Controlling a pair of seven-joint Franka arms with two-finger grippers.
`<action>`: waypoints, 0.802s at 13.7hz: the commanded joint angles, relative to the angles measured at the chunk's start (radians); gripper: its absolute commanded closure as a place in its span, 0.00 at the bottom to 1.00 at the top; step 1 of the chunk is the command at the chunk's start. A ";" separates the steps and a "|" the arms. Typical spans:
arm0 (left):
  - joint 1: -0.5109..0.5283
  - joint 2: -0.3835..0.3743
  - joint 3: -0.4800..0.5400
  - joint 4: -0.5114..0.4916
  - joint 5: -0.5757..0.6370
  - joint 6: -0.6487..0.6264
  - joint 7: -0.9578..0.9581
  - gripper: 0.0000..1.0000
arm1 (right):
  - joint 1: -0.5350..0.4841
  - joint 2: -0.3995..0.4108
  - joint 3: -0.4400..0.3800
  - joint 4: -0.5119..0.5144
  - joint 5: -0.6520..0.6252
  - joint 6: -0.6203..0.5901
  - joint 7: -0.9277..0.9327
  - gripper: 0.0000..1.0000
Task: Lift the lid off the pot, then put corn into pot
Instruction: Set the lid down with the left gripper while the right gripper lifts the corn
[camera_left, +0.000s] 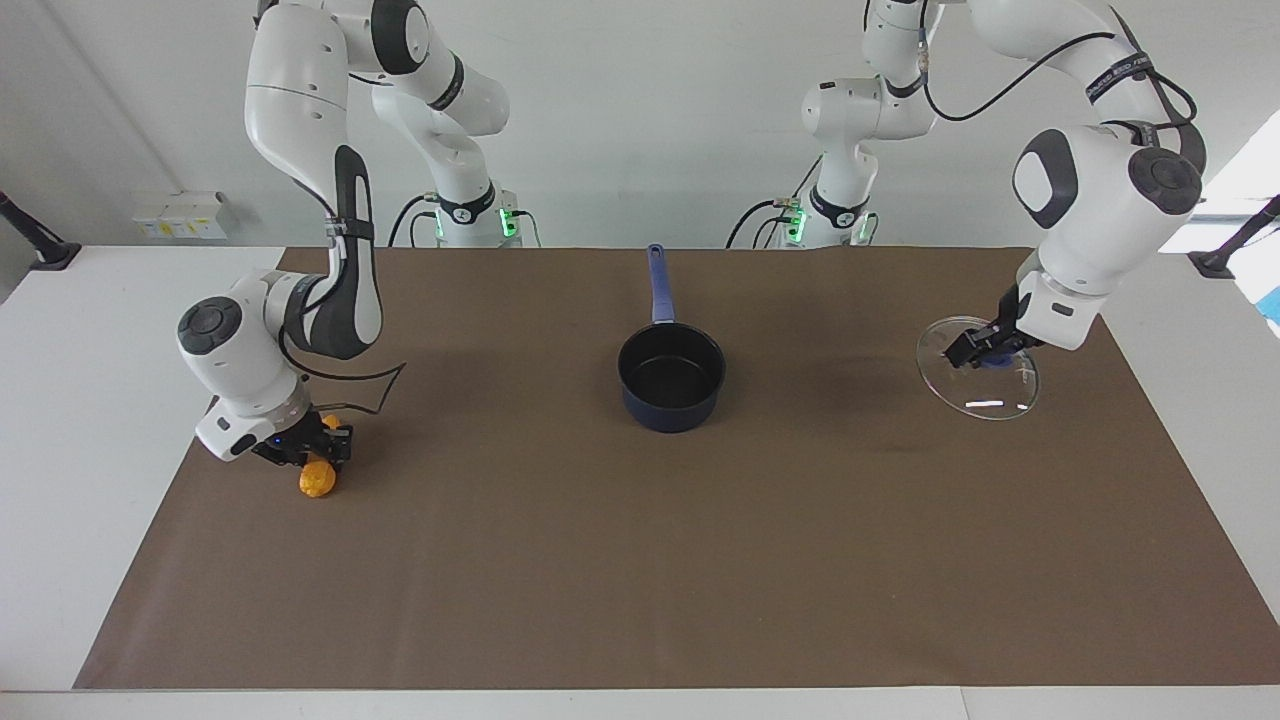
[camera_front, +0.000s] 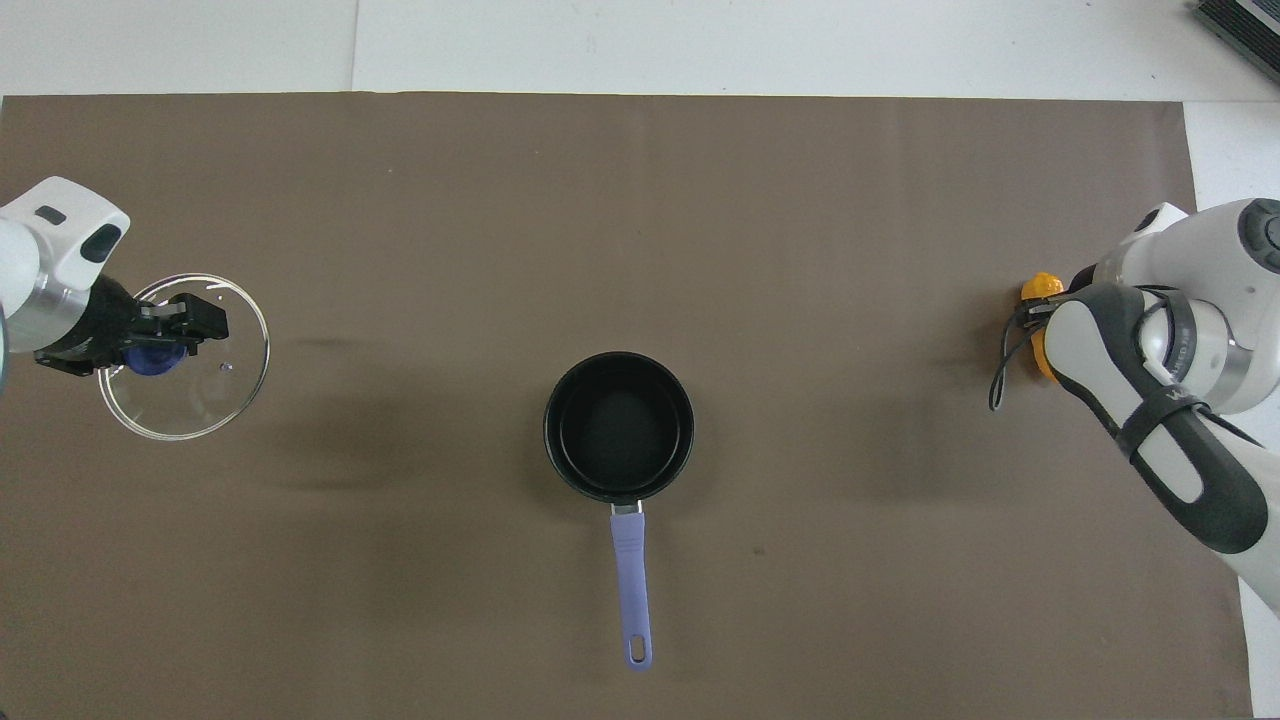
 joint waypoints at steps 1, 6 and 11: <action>0.070 -0.055 -0.013 -0.109 0.003 0.075 0.080 1.00 | -0.009 0.013 0.007 0.031 0.011 0.002 -0.038 1.00; 0.099 -0.064 -0.013 -0.252 0.001 0.227 0.091 1.00 | 0.006 -0.098 0.018 0.036 0.021 -0.081 0.008 1.00; 0.099 -0.047 -0.013 -0.373 0.001 0.412 0.082 1.00 | 0.058 -0.246 0.018 0.036 0.020 -0.248 0.086 1.00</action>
